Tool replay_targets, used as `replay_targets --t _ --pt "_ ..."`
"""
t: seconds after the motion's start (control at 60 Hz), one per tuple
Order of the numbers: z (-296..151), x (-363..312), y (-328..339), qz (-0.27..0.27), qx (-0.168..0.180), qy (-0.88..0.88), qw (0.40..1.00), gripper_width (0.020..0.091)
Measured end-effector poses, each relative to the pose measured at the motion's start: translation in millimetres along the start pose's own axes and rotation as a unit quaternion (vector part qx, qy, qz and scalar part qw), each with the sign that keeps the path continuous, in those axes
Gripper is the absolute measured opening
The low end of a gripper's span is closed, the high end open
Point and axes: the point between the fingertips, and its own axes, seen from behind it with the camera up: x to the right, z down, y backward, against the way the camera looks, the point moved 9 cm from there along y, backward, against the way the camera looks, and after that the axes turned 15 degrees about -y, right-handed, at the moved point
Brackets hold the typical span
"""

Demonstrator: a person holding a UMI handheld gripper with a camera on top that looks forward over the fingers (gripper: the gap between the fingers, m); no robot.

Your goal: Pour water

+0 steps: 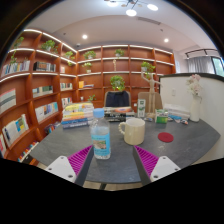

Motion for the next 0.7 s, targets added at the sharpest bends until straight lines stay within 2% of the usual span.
replay_targets --t 0.183,0.317,0.517,0.617,0.7 --pt "29 -29 -42 -0.024 -0.028 0.004 0.999 0.0794" --pt "26 -35 -69 -0.019 -0.027 0.001 0.999 0.08" --pt "10 -40 -100 -0.017 -0.006 -0.017 1.0 0.0784" --pt "4 -40 -109 -0.015 0.007 -0.024 1.0 0.0732" --pt "-2 -39 -112 -0.013 0.024 -0.028 0.999 0.0596"
